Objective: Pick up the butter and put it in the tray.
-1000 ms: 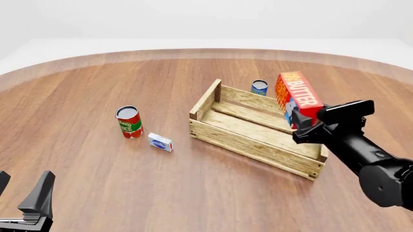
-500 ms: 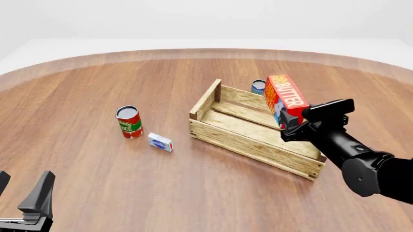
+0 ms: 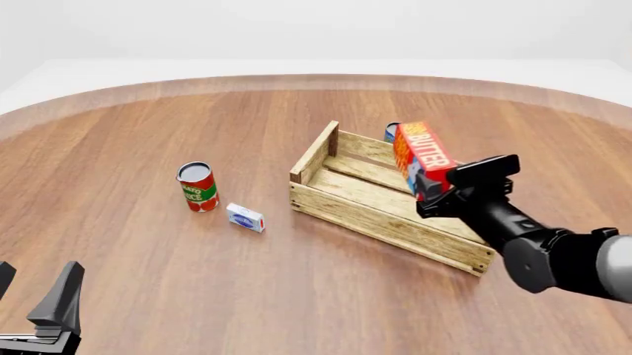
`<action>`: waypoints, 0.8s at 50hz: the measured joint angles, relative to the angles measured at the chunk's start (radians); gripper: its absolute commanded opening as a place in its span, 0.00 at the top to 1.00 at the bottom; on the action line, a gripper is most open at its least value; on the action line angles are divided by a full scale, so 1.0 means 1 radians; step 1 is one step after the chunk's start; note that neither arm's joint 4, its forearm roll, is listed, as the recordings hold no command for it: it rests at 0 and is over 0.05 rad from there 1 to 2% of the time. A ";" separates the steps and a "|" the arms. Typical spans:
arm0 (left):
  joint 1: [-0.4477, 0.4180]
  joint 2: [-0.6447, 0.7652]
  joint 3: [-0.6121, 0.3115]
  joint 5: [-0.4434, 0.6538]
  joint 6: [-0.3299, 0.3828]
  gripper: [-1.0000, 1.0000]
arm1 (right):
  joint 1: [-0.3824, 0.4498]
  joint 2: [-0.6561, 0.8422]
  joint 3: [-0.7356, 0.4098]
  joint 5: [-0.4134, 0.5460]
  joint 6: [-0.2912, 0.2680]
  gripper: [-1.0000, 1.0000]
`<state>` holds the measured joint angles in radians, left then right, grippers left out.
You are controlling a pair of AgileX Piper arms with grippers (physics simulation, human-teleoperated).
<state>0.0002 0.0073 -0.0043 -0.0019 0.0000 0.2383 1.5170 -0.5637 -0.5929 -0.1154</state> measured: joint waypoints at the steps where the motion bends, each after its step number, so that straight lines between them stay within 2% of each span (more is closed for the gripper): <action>1: 0.000 0.000 0.000 0.000 0.000 0.00 | 0.001 0.005 -0.002 -0.002 0.001 1.00; 40: 0.000 0.000 0.000 0.000 0.000 0.00 | 0.014 0.140 -0.047 -0.054 0.011 1.00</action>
<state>0.0002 0.0074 -0.0043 -0.0019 0.0000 0.2525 1.6570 -0.6107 -0.6470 -0.1042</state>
